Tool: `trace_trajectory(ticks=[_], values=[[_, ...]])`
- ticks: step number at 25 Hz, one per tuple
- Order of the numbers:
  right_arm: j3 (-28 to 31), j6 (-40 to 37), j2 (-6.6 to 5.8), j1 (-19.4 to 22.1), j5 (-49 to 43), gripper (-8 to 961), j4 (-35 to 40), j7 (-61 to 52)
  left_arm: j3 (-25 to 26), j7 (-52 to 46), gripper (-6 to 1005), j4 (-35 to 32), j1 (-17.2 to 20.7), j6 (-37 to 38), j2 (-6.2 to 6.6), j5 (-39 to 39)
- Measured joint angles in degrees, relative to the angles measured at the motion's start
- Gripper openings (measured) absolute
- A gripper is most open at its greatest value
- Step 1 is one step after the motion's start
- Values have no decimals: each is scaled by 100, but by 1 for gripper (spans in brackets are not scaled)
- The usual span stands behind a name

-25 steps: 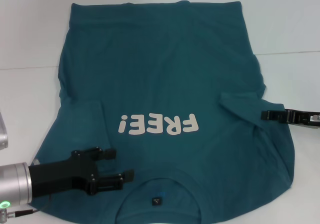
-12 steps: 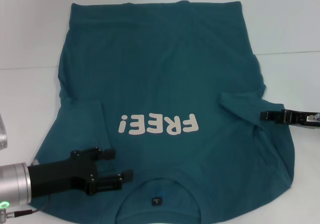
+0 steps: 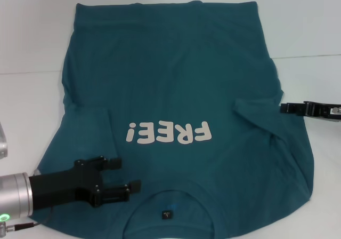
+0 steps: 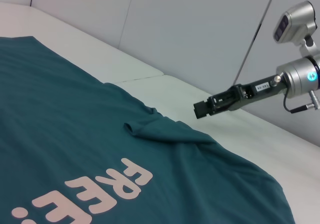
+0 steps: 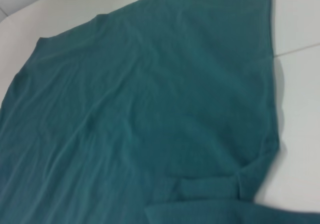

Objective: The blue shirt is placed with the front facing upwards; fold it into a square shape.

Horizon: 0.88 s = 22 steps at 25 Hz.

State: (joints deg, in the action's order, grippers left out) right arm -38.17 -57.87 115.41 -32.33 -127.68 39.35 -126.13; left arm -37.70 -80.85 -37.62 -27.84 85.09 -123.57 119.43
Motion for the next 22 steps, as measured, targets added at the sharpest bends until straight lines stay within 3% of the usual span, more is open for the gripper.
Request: trace_trajectory(ticks=[14, 22], values=[[-41, 25, 49, -88, -108, 552, -99, -86, 0, 0, 876, -7, -10, 2, 7, 0], [-15, -169, 4, 4, -108, 539, -148, -87, 0, 0, 877, -8, -11, 20, 9, 0]])
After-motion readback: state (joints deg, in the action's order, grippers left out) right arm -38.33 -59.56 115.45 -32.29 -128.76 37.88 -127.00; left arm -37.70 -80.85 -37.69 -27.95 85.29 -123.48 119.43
